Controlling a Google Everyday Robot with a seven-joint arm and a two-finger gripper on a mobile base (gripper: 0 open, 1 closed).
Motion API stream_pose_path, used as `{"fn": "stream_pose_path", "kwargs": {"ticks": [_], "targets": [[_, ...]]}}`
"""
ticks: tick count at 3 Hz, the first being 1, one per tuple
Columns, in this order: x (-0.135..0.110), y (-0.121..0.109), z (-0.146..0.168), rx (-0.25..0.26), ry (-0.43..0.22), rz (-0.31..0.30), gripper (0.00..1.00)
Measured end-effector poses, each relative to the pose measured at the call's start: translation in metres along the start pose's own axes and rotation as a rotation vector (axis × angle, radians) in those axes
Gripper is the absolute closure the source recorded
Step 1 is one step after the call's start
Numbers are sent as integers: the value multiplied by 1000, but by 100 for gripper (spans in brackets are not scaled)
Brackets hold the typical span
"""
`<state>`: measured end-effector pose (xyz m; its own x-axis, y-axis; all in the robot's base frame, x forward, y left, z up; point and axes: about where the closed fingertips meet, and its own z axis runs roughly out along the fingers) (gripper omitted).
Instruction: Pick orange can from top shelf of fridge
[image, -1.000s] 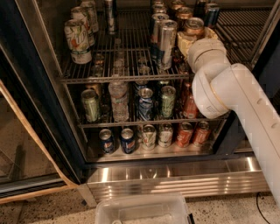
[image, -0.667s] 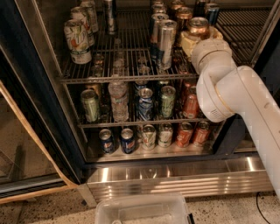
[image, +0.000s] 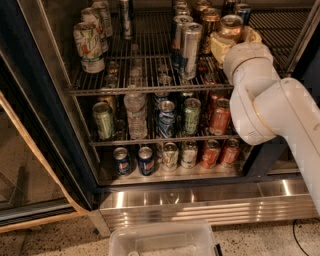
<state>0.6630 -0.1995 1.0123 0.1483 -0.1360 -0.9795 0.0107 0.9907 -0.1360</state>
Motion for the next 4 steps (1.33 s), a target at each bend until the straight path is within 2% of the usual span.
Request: {"fn": "stream_pose_path", "kwargs": {"ticks": [2,4], "targets": [[-21,-3,-24,-19,-26,9,100],[-32,-3,-48,-35,-23,-4,100]]}}
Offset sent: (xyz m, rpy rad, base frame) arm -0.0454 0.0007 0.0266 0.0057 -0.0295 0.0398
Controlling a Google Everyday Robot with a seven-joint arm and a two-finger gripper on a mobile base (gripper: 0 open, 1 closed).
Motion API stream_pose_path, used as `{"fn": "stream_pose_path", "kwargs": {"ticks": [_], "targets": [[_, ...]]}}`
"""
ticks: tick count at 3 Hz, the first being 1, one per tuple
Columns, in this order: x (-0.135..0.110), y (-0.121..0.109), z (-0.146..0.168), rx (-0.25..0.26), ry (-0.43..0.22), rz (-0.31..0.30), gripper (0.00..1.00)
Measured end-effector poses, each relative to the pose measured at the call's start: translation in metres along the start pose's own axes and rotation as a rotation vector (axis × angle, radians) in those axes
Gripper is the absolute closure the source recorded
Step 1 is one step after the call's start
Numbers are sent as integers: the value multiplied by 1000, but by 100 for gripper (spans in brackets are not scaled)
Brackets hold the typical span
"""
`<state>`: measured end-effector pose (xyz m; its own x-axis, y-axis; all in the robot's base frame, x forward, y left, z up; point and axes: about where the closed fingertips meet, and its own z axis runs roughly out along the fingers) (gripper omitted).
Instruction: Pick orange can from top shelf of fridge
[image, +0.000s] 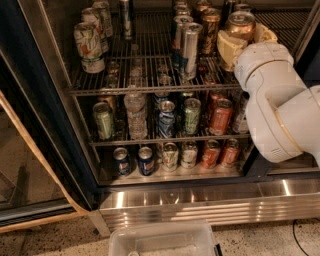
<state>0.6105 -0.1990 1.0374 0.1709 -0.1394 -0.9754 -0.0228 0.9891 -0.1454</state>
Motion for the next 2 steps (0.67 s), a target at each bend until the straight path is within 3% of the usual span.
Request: {"fn": "stream_pose_path", "kwargs": {"ticks": [2], "targets": [[-7,-5,-23,-3,6,5,100]]}}
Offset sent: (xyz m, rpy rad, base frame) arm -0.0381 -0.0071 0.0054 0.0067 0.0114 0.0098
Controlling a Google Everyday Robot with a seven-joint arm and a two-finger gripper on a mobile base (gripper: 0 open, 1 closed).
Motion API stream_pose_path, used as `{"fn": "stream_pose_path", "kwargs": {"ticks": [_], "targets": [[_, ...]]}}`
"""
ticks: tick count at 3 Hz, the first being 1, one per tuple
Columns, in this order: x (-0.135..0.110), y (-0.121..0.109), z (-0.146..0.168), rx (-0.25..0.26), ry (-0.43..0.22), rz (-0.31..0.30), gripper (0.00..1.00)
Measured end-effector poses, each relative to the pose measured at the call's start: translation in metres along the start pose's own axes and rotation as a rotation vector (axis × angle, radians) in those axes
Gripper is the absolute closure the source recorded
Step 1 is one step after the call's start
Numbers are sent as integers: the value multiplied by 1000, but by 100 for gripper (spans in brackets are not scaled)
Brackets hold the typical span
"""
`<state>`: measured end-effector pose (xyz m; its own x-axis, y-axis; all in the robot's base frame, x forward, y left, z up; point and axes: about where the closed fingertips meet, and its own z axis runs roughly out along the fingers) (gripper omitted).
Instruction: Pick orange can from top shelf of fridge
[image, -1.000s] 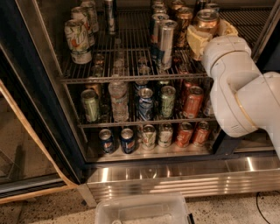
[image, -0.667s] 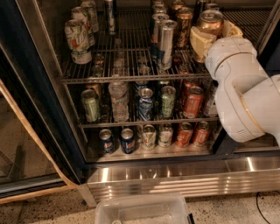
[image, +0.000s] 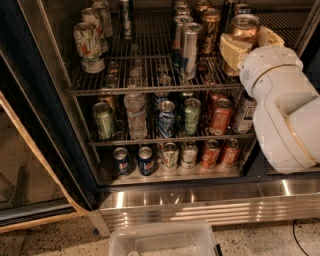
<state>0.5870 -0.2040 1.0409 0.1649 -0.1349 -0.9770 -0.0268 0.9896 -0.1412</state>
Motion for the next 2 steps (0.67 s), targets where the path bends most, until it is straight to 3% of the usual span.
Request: {"fn": "stream_pose_path", "kwargs": {"ticks": [2], "targets": [[-9,-5,-44,31,6,-31,100]]}}
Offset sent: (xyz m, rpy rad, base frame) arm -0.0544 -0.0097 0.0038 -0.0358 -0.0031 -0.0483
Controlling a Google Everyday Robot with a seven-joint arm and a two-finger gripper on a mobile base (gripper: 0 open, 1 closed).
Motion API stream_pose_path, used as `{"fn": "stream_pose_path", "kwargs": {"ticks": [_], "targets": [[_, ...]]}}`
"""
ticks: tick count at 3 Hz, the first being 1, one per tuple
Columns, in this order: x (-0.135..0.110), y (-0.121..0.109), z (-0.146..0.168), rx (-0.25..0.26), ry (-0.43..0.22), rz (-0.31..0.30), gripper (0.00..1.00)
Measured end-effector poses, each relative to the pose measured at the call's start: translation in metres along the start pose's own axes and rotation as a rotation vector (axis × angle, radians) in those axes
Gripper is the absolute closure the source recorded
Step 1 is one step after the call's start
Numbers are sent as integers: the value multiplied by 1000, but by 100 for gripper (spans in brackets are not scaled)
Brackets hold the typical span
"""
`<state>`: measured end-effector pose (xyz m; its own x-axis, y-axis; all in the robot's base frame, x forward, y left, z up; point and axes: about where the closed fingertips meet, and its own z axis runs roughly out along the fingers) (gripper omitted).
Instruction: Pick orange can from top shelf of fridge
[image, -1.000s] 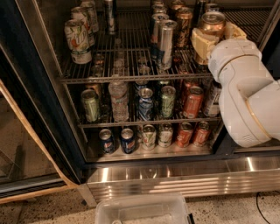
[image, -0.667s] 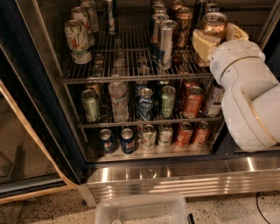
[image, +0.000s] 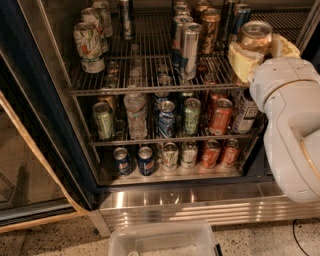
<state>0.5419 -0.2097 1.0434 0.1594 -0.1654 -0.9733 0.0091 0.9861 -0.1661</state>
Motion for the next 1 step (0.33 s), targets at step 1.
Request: {"fn": "stream_pose_path", "kwargs": {"ticks": [1], "targets": [[0,0,0,0,0,0,100]]}}
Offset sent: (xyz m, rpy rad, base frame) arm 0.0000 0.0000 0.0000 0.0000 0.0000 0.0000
